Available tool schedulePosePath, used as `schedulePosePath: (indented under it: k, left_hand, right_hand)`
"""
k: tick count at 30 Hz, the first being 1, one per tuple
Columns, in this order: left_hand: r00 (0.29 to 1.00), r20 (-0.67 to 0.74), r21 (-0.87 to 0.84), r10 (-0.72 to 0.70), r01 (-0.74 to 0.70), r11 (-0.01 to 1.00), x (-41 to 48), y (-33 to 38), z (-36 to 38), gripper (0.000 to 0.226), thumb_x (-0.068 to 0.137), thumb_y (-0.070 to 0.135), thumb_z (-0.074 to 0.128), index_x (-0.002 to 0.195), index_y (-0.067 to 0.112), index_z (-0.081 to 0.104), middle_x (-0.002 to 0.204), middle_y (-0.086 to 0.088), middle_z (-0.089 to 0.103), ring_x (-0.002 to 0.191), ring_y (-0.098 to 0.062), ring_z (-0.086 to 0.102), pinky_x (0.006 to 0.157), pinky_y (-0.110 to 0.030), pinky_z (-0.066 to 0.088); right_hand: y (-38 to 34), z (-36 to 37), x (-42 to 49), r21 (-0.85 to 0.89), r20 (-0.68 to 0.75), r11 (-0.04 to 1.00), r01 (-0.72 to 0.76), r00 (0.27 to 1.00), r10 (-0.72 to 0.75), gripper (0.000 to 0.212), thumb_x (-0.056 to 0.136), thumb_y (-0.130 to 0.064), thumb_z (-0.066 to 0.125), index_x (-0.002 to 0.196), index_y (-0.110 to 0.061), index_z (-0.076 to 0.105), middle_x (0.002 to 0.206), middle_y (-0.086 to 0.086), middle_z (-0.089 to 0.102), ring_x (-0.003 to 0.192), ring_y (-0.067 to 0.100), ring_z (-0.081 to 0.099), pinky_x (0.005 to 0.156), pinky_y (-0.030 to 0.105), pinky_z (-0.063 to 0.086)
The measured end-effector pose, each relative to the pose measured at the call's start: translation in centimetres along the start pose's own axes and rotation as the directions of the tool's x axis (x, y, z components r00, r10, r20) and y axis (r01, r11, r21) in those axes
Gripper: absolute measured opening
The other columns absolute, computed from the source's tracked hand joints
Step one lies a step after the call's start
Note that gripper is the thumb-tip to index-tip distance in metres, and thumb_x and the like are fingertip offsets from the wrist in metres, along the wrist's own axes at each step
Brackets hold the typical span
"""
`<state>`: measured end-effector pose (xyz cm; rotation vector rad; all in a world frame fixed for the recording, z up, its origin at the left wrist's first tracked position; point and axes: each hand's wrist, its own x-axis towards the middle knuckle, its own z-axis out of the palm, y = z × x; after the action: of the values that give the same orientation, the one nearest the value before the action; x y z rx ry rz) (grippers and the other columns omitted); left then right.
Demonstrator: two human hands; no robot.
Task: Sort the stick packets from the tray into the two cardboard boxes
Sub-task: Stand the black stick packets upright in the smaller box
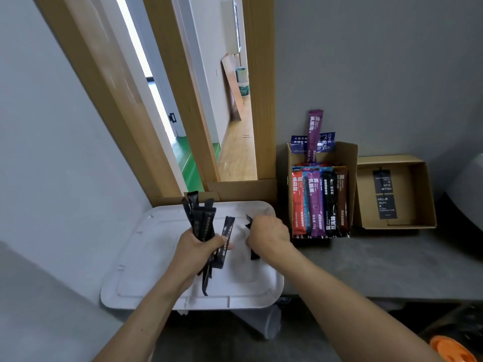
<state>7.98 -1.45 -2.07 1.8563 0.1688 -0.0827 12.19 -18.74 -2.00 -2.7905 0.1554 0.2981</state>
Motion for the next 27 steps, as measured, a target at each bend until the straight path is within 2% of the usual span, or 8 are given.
schedulePosePath:
  k: [3,5,8,10,14,19,21,27]
  left_hand:
    - [0.999,-0.023,-0.097,-0.025,0.022,0.995,0.1,-0.1,0.3,0.001,0.092,0.002,0.07,0.092,0.002,0.069,0.081,-0.009,0.079,0.086,-0.025,0.078,0.065,-0.031,0.055]
    - [0.999,-0.022,-0.101,-0.04,0.038,0.994,0.7,-0.7,0.5,0.011,0.092,0.005,0.07,0.104,0.006,0.072,0.088,-0.007,0.08,0.088,-0.026,0.075,0.075,-0.037,0.054]
    - [0.999,-0.041,-0.084,-0.006,0.002,0.996,1.2,-0.9,0.7,0.006,0.092,0.007,0.072,0.097,0.006,0.075,0.092,-0.006,0.079,0.091,-0.022,0.074,0.082,-0.036,0.055]
    - [0.998,-0.05,-0.086,0.031,-0.035,0.996,1.2,-0.4,1.0,0.01,0.092,0.014,0.075,0.095,0.005,0.074,0.089,-0.002,0.079,0.088,-0.014,0.074,0.086,-0.032,0.055]
    - [0.98,-0.122,-0.062,0.156,-0.165,0.984,0.9,1.5,2.1,0.025,0.091,0.026,0.076,0.077,0.008,0.067,0.066,-0.005,0.066,0.065,-0.011,0.064,0.073,-0.029,0.047]
    - [0.968,-0.053,-0.213,0.244,-0.25,0.945,0.0,6.0,3.5,0.024,0.091,0.025,0.076,0.075,0.012,0.063,0.061,-0.003,0.058,0.065,-0.018,0.059,0.081,-0.035,0.05]
    - [0.95,-0.003,-0.2,0.313,-0.307,0.93,-0.5,8.1,4.5,0.025,0.09,0.019,0.077,0.072,0.013,0.062,0.06,-0.003,0.057,0.063,-0.018,0.059,0.077,-0.034,0.053]
    - [0.925,0.057,-0.13,0.375,-0.366,0.922,-2.1,12.7,9.5,0.015,0.087,0.013,0.079,0.082,0.006,0.067,0.062,0.006,0.065,0.062,-0.009,0.065,0.065,-0.024,0.057]
  right_hand:
    - [-0.1,0.2,-0.3,0.003,0.001,1.0,0.01,1.0,-0.01,0.027,0.096,-0.008,0.064,0.123,-0.008,0.064,0.12,0.011,0.067,0.111,0.029,0.065,0.082,0.037,0.053]
    - [-0.2,0.0,-0.6,0.055,-0.004,0.998,0.033,0.999,-0.033,0.02,0.094,-0.013,0.065,0.114,-0.01,0.066,0.11,0.01,0.068,0.102,0.029,0.066,0.076,0.037,0.051]
    - [0.1,-0.2,-0.8,0.255,-0.02,0.964,0.068,0.998,-0.065,0.017,0.093,-0.028,0.066,0.102,-0.014,0.068,0.089,0.004,0.066,0.083,0.025,0.064,0.067,0.034,0.051]
    - [0.7,-0.6,-1.0,0.492,-0.005,0.865,0.098,0.994,-0.11,0.016,0.094,-0.027,0.065,0.094,-0.012,0.07,0.082,0.003,0.069,0.071,0.018,0.066,0.063,0.032,0.053]
    - [2.0,-2.3,-2.9,0.86,0.023,0.499,0.112,0.966,-0.257,0.019,0.103,-0.021,0.059,0.105,-0.007,0.071,0.087,0.003,0.079,0.046,0.007,0.054,0.05,0.021,0.045]
    - [4.9,-4.4,-5.5,0.939,0.04,0.335,0.078,0.943,-0.33,0.022,0.103,-0.032,0.06,0.102,-0.017,0.076,0.078,0.012,0.076,0.046,0.01,0.043,0.049,0.028,0.033]
    - [6.6,-5.4,-6.4,0.946,0.025,0.309,0.096,0.931,-0.364,0.024,0.104,-0.028,0.059,0.11,-0.01,0.074,0.059,-0.004,0.068,0.045,0.009,0.04,0.051,0.028,0.03]
    - [12.6,-7.8,-8.6,0.956,-0.098,0.229,0.182,0.936,-0.338,0.022,0.093,-0.026,0.074,0.1,-0.006,0.069,0.074,0.008,0.069,0.05,0.011,0.043,0.05,0.023,0.038]
